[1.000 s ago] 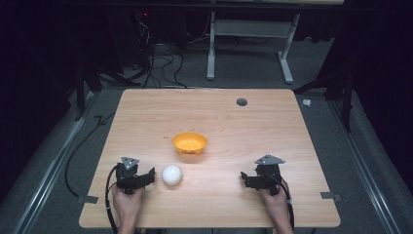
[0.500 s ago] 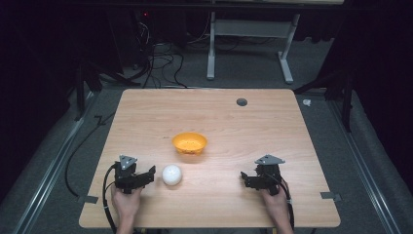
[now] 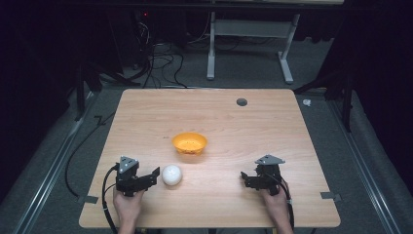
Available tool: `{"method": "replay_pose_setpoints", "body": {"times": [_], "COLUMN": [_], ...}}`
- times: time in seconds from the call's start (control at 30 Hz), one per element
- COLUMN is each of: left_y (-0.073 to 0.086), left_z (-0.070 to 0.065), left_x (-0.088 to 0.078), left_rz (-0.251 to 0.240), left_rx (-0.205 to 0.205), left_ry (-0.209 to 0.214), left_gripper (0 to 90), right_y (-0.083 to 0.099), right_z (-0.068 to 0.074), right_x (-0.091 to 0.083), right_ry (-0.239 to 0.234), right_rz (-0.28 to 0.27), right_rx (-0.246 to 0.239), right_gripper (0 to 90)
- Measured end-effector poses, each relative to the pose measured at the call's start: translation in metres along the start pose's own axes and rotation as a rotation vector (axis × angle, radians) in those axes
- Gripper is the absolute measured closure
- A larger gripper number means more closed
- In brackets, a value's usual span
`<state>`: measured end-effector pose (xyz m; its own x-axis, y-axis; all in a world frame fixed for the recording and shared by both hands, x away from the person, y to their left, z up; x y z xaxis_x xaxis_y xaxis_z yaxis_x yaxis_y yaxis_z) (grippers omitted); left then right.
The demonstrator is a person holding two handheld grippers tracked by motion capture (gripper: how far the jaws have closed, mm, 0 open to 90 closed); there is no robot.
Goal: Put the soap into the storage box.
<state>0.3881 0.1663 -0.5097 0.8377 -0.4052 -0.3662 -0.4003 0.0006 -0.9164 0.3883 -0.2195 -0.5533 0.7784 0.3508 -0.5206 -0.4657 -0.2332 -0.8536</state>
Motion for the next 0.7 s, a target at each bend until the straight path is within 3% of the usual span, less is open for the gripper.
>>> {"method": "replay_pose_setpoints", "body": {"times": [0.43,0.57,0.7], "left_y": [-0.012,-0.009,-0.005], "left_z": [-0.038,-0.046,-0.049], "left_x": [0.005,0.007,0.010], "left_rz": [0.018,0.038,0.062], "left_rx": [0.059,0.108,0.111], "left_ry": [0.128,0.139,0.148], "left_gripper": [12.7,11.5,10.8], "right_y": [0.000,0.000,0.000], "right_z": [0.000,0.000,0.000], "right_x": [0.000,0.000,0.001], "right_ry": [0.003,0.003,0.004], "right_rz": [0.000,-0.001,0.000], "right_rx": [0.001,0.003,0.005], "right_gripper": [14.6,14.6,14.6]}}
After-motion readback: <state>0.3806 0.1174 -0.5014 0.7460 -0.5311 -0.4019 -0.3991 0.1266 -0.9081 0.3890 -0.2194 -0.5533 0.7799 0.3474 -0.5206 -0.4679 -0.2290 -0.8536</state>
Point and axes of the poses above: each handheld gripper's, and its own axes: x roughly forward along the jaws, y roughly out of its underside, z roughly to its left, the point moved 7 cm from there along x, roughly forward along the jaws, and after that the axes turned 14 degrees about -z, right-handed, at the moved point
